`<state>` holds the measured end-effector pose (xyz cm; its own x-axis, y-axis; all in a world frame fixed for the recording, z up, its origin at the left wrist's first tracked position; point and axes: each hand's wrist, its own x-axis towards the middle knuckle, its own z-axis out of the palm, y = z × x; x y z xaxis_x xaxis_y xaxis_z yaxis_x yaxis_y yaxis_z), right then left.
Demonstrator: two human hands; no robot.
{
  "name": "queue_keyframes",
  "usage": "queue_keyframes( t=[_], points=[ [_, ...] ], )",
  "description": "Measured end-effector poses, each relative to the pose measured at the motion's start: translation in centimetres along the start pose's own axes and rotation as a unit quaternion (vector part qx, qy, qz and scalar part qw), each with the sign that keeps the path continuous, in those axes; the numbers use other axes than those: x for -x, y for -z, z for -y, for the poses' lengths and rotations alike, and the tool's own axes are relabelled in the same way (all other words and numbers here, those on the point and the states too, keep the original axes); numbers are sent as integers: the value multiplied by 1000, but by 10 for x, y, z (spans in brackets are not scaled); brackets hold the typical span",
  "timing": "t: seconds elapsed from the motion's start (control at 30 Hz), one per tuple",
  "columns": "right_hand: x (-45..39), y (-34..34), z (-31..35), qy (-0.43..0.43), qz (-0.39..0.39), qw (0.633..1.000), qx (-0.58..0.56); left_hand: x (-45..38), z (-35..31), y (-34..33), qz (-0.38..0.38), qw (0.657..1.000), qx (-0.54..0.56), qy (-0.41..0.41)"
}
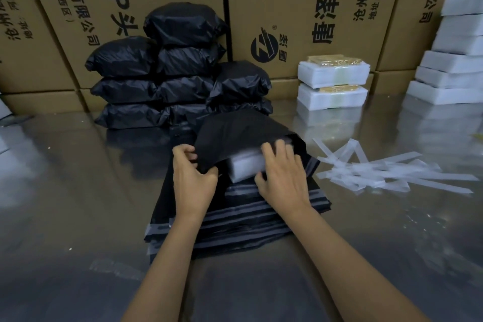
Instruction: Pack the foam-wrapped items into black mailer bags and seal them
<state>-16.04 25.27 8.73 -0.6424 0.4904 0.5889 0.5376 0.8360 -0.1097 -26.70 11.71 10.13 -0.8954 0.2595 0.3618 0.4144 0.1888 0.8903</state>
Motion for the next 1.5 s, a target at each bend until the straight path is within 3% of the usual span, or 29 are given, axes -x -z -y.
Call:
queue_keyframes(
  t=[0.1,0.2,0.37,0.5,0.63,0.9,1.03,1.23,1.37,1.5],
  points=[
    [-3,-1,-4,15,16,999,-28,-4,8,0,55,998,-7,29],
    [-5,-3,-4,20,9,999,-32,-4,10,-3,64,997,11,42],
    [-6,0,-5,42,-89,995,1,-3,4,-5,104,988,105,53],
    [1,-1,3,24,-137,986,-94,-3,-1,-7,151,966,188,94],
    [-6,1,1,50,-105,992,-58,-1,-3,-3,149,965,197,86],
    [-8,7,-3,69,-14,995,-76,0,-10,-4,196,925,285,154],
    [-10,10,-22,86,58,992,-70,-3,-9,-3,142,928,295,175],
    [-8,11,-10,99,-38,994,-7,-1,-7,-6,112,944,239,199],
    [-18,9,0,30,-9,999,-17,5,-10,-4,162,952,213,147],
    [-30,-7,17,-20,15,997,-73,1,-8,-4,152,956,208,141]
  ],
)
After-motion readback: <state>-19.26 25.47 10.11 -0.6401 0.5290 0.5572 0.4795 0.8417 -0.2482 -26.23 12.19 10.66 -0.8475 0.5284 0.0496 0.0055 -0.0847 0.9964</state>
